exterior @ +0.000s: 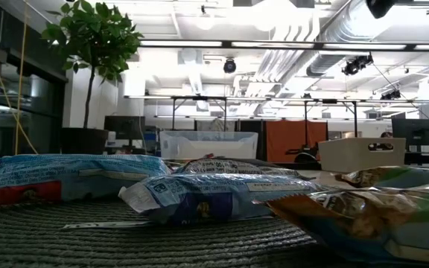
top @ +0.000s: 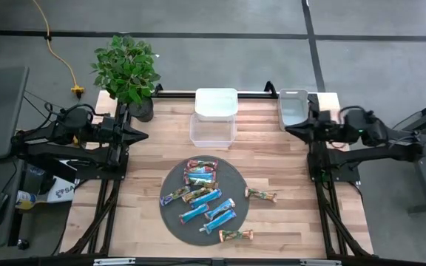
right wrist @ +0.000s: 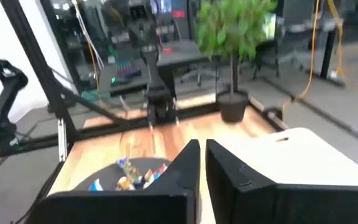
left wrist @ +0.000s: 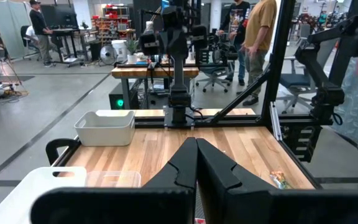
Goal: Pick and place Granola Bars by type
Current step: Put the yellow granola bar into the gray bin
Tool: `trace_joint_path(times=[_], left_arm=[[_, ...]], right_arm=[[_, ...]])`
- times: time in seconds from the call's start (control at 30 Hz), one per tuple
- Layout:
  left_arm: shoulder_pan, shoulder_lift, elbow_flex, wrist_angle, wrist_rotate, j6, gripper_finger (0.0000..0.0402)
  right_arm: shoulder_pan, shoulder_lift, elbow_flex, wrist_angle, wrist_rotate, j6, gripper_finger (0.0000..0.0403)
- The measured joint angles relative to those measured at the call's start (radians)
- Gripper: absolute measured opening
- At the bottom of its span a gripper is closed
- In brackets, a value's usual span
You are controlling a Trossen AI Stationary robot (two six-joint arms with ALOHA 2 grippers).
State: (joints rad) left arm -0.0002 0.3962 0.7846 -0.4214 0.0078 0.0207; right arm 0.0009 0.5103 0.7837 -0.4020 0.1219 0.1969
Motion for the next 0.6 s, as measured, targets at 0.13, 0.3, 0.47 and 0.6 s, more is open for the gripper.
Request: trace_joint_path(times=[0.13, 0.3, 0.47, 0.6], left_arm=[[0.0, 0.0, 0.0, 0.0, 0.0, 0.0, 0.0001], [0.0, 0.0, 0.0, 0.0, 0.0, 0.0, 0.0001], [0.0, 0.0, 0.0, 0.0, 0.0, 0.0, 0.0001], [0.0, 0.0, 0.0, 0.0, 0.0, 0.0, 0.0001]], right_arm=[[0.0, 0.094, 0.0, 0.005, -0.02, 0.036, 0.0044], [0.0, 0.228, 0.023, 0.009, -0.14, 0.11, 0.0085], [0.029, 0.373, 0.113, -0.1, -0.187, 0.115, 0.0115], [0.072, 0.509, 0.241, -0.308, -0.138, 0.107, 0.0122]])
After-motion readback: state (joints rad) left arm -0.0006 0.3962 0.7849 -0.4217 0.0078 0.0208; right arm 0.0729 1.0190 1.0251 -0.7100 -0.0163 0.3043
